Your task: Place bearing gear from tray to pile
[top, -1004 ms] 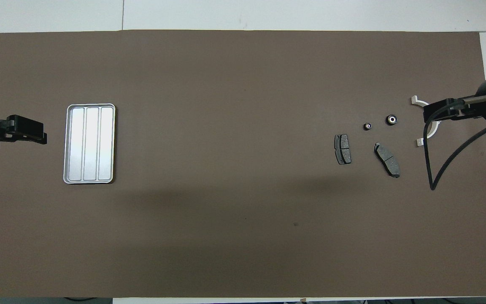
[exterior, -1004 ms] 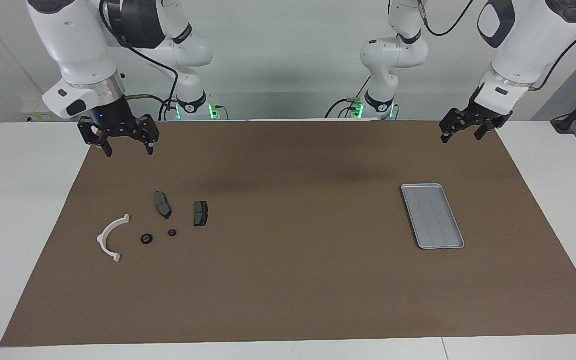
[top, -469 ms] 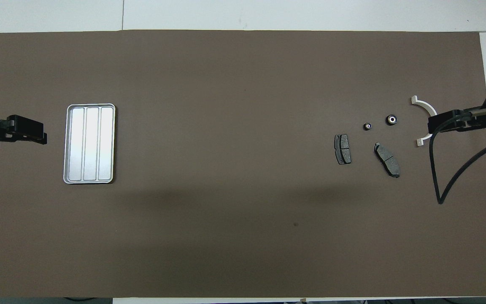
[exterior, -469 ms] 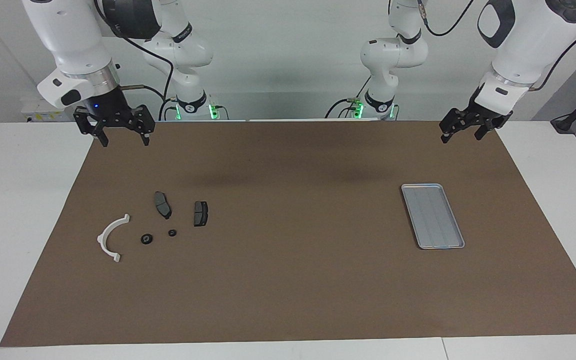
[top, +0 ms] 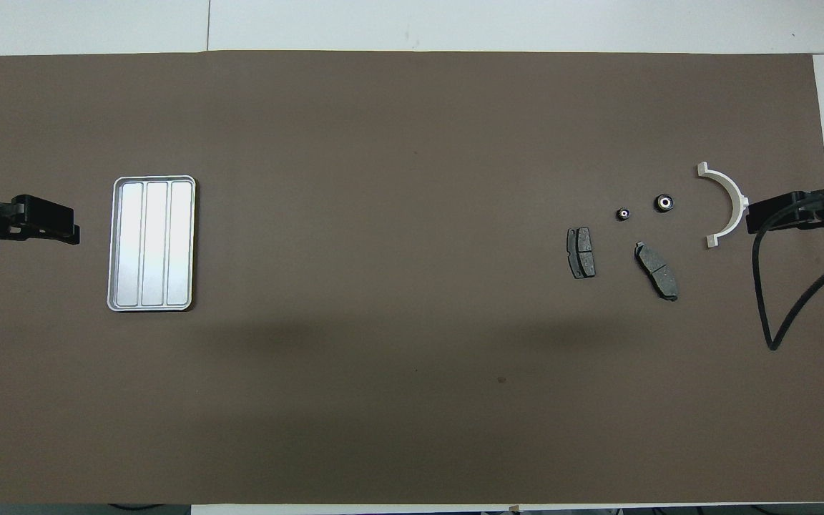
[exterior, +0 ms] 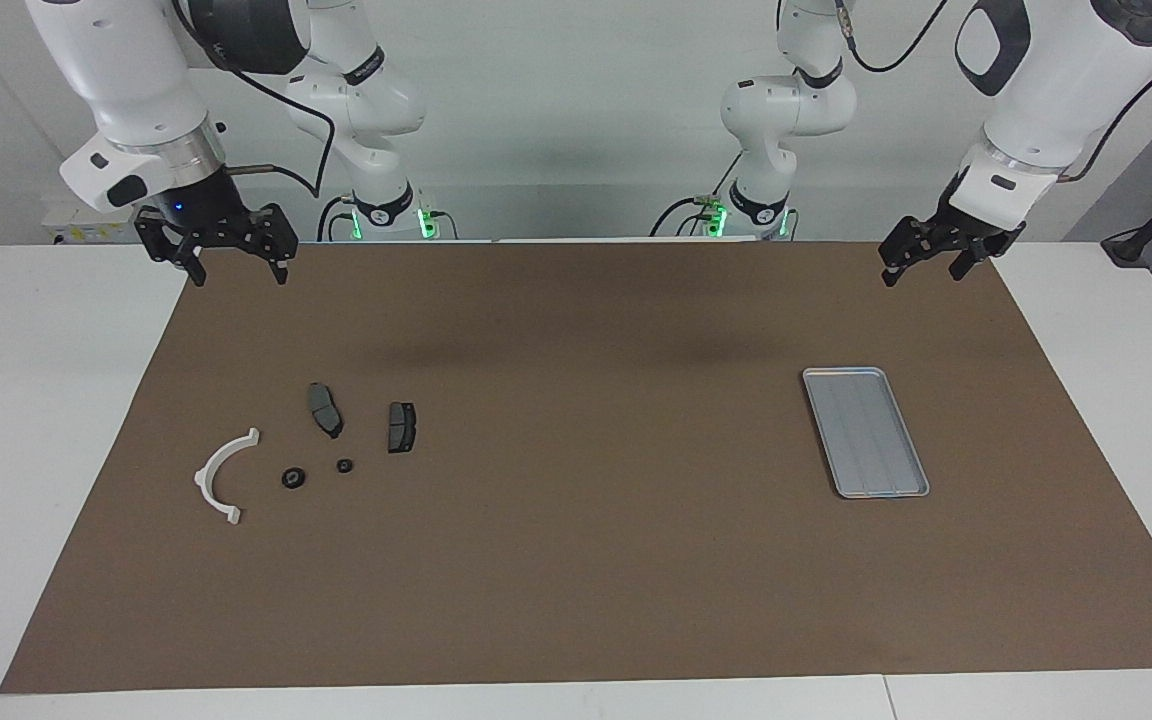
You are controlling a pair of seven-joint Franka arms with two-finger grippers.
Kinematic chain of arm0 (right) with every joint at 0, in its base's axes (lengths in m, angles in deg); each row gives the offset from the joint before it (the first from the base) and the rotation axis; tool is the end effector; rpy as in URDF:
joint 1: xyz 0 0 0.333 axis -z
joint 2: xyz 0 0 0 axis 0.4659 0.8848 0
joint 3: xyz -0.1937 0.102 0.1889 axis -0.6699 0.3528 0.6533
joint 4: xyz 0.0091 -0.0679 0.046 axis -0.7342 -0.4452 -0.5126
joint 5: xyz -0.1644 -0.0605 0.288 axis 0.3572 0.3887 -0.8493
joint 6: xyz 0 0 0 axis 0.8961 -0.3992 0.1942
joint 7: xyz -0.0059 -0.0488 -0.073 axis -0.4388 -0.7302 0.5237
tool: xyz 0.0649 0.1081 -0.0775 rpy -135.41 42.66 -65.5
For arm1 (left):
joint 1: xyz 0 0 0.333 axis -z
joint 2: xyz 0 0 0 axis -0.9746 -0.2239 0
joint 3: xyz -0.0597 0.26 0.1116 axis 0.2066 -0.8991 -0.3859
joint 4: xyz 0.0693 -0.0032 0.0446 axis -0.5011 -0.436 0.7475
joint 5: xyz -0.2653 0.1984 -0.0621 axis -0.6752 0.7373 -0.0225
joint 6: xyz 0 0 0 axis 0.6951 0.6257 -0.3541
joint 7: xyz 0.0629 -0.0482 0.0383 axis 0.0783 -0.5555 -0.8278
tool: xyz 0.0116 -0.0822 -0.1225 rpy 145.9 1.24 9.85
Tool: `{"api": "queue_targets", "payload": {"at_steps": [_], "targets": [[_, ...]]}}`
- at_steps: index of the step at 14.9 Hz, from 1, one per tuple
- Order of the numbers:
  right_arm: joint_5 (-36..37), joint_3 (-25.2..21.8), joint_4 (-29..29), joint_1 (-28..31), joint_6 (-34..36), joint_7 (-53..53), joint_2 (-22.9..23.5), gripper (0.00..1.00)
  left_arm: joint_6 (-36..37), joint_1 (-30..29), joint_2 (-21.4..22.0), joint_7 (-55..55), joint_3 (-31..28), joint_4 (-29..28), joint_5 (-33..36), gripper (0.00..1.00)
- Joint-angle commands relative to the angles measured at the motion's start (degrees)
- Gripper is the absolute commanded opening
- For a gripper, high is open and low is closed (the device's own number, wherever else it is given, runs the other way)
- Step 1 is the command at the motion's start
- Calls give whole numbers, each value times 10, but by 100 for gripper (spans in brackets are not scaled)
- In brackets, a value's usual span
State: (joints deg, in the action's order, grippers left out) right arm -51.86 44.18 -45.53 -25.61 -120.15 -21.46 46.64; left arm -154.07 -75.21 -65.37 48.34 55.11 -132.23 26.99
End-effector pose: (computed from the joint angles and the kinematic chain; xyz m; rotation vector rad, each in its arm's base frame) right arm 0.4882 -0.0116 0.5503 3.0922 0.0589 0.0127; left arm 0.4842 -0.0258 0.5395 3.1325 0.0522 -0.0671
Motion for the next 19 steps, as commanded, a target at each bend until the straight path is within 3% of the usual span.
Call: {"api": "queue_targets", "payload": {"at_steps": [1, 19], "targets": [[-5, 12, -13, 21, 3, 11, -13, 100, 0, -2, 6, 2, 1, -4, 7, 100], [-41, 27, -12, 26, 20, -20, -16, 100, 0, -2, 6, 2, 1, -4, 7, 100]]}}
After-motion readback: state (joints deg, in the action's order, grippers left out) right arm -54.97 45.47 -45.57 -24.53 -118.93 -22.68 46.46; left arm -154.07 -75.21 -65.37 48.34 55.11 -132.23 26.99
